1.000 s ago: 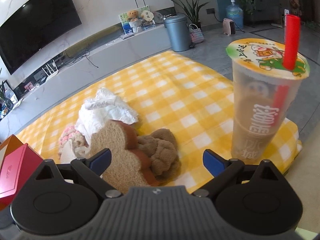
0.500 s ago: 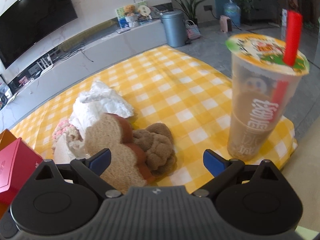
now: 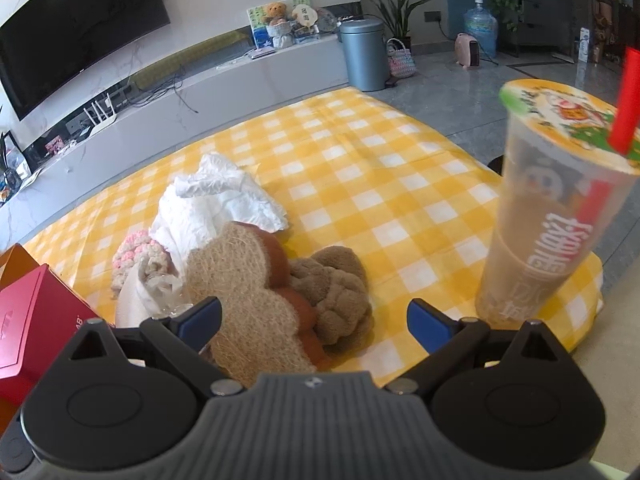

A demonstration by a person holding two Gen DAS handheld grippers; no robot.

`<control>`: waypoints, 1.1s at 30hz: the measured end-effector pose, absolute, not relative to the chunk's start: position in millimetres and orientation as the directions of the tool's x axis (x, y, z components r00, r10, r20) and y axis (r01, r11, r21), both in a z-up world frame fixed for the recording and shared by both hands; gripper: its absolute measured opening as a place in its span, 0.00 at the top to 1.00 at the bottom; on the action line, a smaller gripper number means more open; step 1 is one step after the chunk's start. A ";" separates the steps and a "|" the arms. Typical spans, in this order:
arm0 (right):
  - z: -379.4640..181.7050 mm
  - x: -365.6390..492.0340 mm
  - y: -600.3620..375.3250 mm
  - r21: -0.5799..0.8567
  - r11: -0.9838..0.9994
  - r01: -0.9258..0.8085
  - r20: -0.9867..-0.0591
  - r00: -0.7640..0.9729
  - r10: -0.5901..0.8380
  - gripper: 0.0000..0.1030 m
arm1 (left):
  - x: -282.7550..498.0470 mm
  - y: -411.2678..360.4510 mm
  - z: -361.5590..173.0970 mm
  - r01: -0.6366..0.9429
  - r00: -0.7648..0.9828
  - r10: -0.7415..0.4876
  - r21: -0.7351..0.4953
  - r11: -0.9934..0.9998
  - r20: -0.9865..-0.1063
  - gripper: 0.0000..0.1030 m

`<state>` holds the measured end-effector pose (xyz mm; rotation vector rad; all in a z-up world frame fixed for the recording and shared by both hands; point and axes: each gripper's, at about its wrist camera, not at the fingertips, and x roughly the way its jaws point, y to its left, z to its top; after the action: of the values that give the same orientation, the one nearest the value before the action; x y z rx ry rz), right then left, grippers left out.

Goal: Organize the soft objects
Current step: 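Grasp the white cloth bag with the left tool while the right tool grasps the bear sponge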

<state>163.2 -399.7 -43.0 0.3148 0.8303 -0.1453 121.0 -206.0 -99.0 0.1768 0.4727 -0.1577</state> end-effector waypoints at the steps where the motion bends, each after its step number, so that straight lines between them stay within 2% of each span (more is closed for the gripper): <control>1: -43.3 164.9 -398.2 0.213 0.946 0.243 -0.745 0.667 -0.004 0.06 | 117.6 -203.8 -95.5 0.188 0.889 -0.111 0.134 0.973 -0.445 0.64; 2: -43.8 166.5 -396.1 0.207 0.949 0.238 -0.747 0.665 -0.004 0.06 | 114.0 -203.1 -92.9 0.177 0.901 -0.099 0.149 0.973 -0.422 0.75; 3: -44.6 167.7 -394.3 0.201 0.951 0.234 -0.750 0.662 -0.005 0.06 | 111.5 -203.6 -91.2 0.168 0.912 -0.086 0.174 0.970 -0.401 0.79; 4: -45.3 168.7 -392.6 0.195 0.953 0.230 -0.752 0.659 -0.005 0.06 | 109.6 -204.4 -90.7 0.162 0.920 -0.075 0.199 0.966 -0.384 0.89; 6: -46.0 171.2 -388.8 0.182 0.958 0.223 -0.758 0.652 -0.008 0.06 | 109.4 -206.7 -91.2 0.155 0.926 -0.059 0.234 0.960 -0.372 0.93; 10: -49.3 177.9 -381.2 0.152 0.967 0.206 -0.771 0.637 -0.015 0.06 | 112.8 -205.7 -88.2 0.134 0.923 -0.042 0.217 0.967 -0.382 0.91; 12: -51.8 181.8 -374.5 0.134 0.972 0.190 -0.778 0.628 -0.015 0.06 | 115.2 -205.4 -88.5 0.138 0.919 -0.047 0.208 0.968 -0.393 0.84; 13: -53.1 183.9 -370.8 0.123 0.976 0.181 -0.782 0.623 -0.017 0.06 | 116.1 -206.7 -90.1 0.147 0.916 -0.052 0.211 0.966 -0.398 0.75; 14: -54.4 186.0 -367.1 0.108 0.979 0.171 -0.785 0.619 -0.021 0.06 | 116.9 -208.1 -92.0 0.152 0.914 -0.052 0.220 0.964 -0.403 0.63; 15: -55.8 188.0 -362.8 0.084 0.982 0.166 -0.784 0.619 -0.038 0.06 | 119.9 -210.1 -94.0 0.158 0.911 -0.048 0.239 0.958 -0.409 0.58; 17: -59.8 192.8 -353.0 0.004 0.986 0.166 -0.782 0.615 -0.100 0.07 | 124.9 -215.1 -99.9 0.159 0.905 -0.036 0.257 0.953 -0.424 0.57; 18: -61.9 194.8 -349.6 -0.028 0.987 0.160 -0.783 0.610 -0.121 0.08 | 126.9 -215.8 -103.4 0.162 0.900 -0.039 0.252 0.954 -0.434 0.57; 21: -65.2 199.0 -346.2 -0.023 0.989 0.145 -0.788 0.606 -0.107 0.08 | 133.0 -213.1 -108.7 0.166 0.884 -0.054 0.203 0.965 -0.464 0.68; 26: -65.9 200.8 -344.3 -0.019 0.988 0.151 -0.788 0.607 -0.107 0.08 | 137.4 -201.0 -106.4 0.125 0.877 -0.044 0.140 0.982 -0.478 0.92; 31: -68.4 199.8 -328.4 -0.077 0.991 0.106 -0.773 0.622 -0.126 0.08 | 137.1 -202.1 -113.0 0.112 0.870 -0.022 0.153 0.982 -0.493 0.95; 33: -72.5 201.9 -324.7 -0.107 0.989 0.102 -0.783 0.604 -0.147 0.20 | 133.8 -199.1 -112.1 0.124 0.870 -0.044 0.131 0.984 -0.491 0.95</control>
<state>201.9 -324.7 -72.5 -0.0528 0.9111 -0.1442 133.8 -199.1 -112.1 0.1606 0.5083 -0.0883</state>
